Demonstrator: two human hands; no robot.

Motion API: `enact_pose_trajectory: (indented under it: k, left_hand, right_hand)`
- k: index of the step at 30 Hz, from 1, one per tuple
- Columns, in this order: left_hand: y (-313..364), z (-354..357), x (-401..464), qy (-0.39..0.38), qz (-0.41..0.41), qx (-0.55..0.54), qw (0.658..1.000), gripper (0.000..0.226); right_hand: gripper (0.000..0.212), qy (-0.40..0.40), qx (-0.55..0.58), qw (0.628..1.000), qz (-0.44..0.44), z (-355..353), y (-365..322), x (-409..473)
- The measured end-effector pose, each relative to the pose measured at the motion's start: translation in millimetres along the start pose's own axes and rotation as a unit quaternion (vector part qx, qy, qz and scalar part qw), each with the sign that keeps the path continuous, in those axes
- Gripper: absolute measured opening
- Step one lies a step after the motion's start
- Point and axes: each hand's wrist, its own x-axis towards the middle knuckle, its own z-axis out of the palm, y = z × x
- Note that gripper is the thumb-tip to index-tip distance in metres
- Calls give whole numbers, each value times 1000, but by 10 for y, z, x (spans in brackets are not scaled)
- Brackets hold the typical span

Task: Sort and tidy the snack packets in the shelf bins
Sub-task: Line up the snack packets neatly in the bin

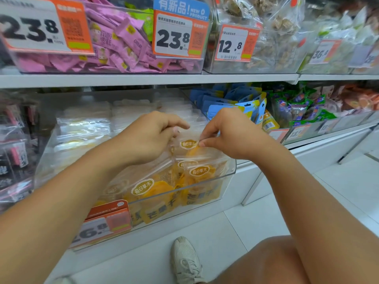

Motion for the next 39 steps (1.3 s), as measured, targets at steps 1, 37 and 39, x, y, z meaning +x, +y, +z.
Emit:
enact_pose_trajectory:
  k: [1,37,39]
  left_hand:
    - [33,-3,-24,2,7,-9,1000,27]
    - [60,74,-53,8,92,101,991,18]
    - [59,76,-63,8,102,101,990,19]
  right_hand:
    - [8,-1,12,1000,0,6,36,-10]
    - [11,-65,-36,997,30,-120,-168,-209]
    - [12,-78,-28,995,52,-172,-28,-225]
